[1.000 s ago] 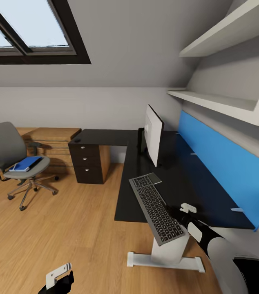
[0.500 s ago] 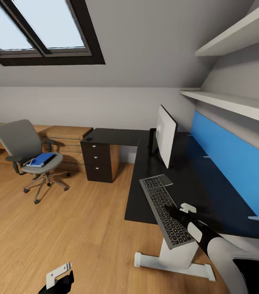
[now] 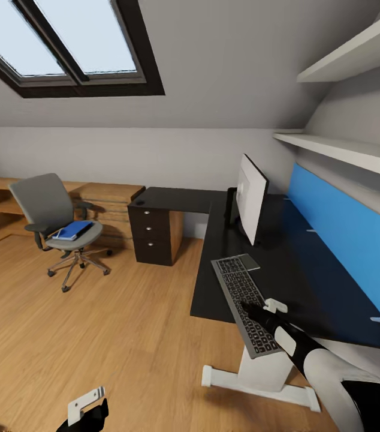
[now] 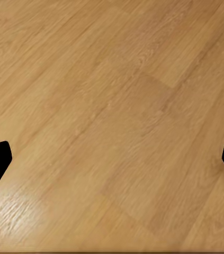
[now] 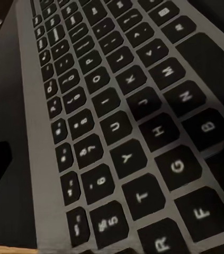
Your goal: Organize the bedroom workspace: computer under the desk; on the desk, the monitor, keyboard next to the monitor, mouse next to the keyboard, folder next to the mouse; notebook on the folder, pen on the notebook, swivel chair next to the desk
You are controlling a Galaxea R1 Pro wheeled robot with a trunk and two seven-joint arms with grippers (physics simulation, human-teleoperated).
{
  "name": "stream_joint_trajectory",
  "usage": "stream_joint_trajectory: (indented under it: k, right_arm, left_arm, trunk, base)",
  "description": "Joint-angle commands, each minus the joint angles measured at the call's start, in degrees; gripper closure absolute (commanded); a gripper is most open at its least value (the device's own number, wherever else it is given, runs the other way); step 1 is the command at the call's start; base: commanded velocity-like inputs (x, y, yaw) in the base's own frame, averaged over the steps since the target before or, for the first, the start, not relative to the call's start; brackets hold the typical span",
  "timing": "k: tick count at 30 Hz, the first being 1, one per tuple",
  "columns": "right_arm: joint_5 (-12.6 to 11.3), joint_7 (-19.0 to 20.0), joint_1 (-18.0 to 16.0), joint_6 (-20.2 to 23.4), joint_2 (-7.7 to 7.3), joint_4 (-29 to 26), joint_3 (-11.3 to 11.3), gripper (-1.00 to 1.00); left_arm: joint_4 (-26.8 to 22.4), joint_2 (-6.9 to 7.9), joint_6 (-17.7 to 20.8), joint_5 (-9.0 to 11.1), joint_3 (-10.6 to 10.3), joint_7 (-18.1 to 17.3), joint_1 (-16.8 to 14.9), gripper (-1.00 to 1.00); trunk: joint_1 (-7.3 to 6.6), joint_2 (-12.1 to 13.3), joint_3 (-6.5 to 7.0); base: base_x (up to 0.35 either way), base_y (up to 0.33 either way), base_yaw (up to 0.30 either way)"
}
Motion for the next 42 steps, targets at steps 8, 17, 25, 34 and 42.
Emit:
stream_joint_trajectory:
  k: [8,17,25,34,42]
  right_arm:
    - [-0.12,0.31,-0.05,-0.16,0.00,0.07,-0.20,-1.00]
    - [-0.05,0.33,-0.05,-0.16,-0.01,0.05,-0.20,-1.00]
    - [-0.05,0.33,-0.05,-0.16,0.00,0.05,-0.20,-1.00]
    - [-0.04,0.32,-0.05,-0.16,0.05,0.02,-0.20,-1.00]
    - [-0.04,0.33,-0.05,-0.22,0.04,-0.02,-0.20,-1.00]
  left_arm:
    - [-0.09,0.08,0.20,0.33,-0.31,0.63,0.00,-1.00]
    - [-0.09,0.08,0.20,0.33,-0.33,0.74,0.00,-1.00]
    - [-0.07,0.08,0.20,0.33,-0.33,0.82,-0.02,-1.00]
    - [0.03,0.08,0.21,0.33,-0.33,0.84,-0.06,-1.00]
    - [1.46,0.08,0.20,0.29,-0.48,0.84,-0.06,-1.00]
  trunk:
    - [-0.01,-0.04,-0.06]
    - [-0.01,-0.04,-0.06]
    - [-0.01,-0.04,-0.06]
    - [-0.01,-0.04,-0.06]
    - [-0.01,-0.04,-0.06]
  base:
    - [-0.038,0.000,0.003]
    - [-0.135,0.000,0.000]
    - [-0.009,0.000,0.000]
    - [-0.001,0.000,0.022]
    - [0.000,0.000,0.015]
